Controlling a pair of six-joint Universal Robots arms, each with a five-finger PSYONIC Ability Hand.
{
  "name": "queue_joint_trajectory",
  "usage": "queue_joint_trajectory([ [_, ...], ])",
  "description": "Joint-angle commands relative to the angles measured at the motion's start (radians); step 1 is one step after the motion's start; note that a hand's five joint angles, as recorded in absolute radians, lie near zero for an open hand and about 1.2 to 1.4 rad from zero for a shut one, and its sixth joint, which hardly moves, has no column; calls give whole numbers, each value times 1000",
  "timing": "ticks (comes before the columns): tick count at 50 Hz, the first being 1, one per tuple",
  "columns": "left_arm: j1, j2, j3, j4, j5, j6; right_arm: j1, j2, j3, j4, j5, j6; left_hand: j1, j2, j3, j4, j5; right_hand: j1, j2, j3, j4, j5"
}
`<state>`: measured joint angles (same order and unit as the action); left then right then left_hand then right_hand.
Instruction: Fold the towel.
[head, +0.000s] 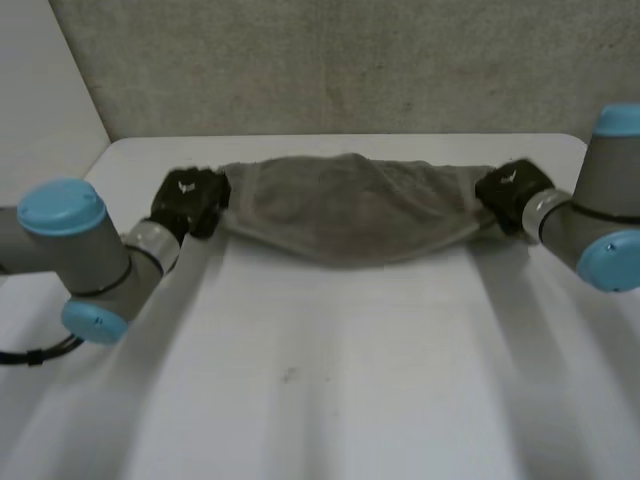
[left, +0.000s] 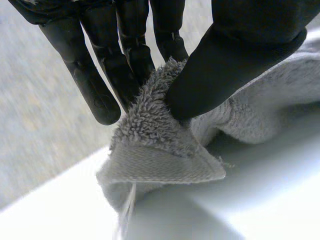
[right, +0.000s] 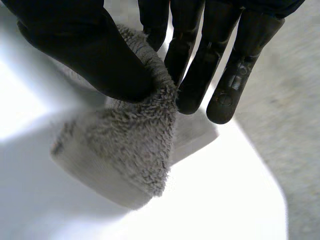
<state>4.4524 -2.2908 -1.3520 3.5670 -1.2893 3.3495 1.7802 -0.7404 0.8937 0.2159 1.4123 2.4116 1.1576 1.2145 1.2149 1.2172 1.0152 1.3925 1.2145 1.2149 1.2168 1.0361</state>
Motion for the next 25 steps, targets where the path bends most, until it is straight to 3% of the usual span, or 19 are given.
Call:
queue_joint_trajectory([
  [1,65,98,-116,-115,4,141,-8,-83,114,83,17,-57,239,182,181,179,207,4,182,181,179,186],
  [10,90,349,-318,-343,13,199,-47,-344,341,310,13,-98,239,182,181,179,207,4,182,181,179,186],
  [15,111,545,-450,-624,70,258,-146,-514,510,491,-10,-316,239,182,181,179,207,4,182,181,179,186],
  [21,159,600,-457,-642,134,344,-151,-528,488,421,-30,-327,239,182,181,179,207,4,182,181,179,186],
  [25,162,529,-382,-539,136,335,-148,-423,417,330,-45,-249,239,182,181,179,207,4,182,181,179,186],
])
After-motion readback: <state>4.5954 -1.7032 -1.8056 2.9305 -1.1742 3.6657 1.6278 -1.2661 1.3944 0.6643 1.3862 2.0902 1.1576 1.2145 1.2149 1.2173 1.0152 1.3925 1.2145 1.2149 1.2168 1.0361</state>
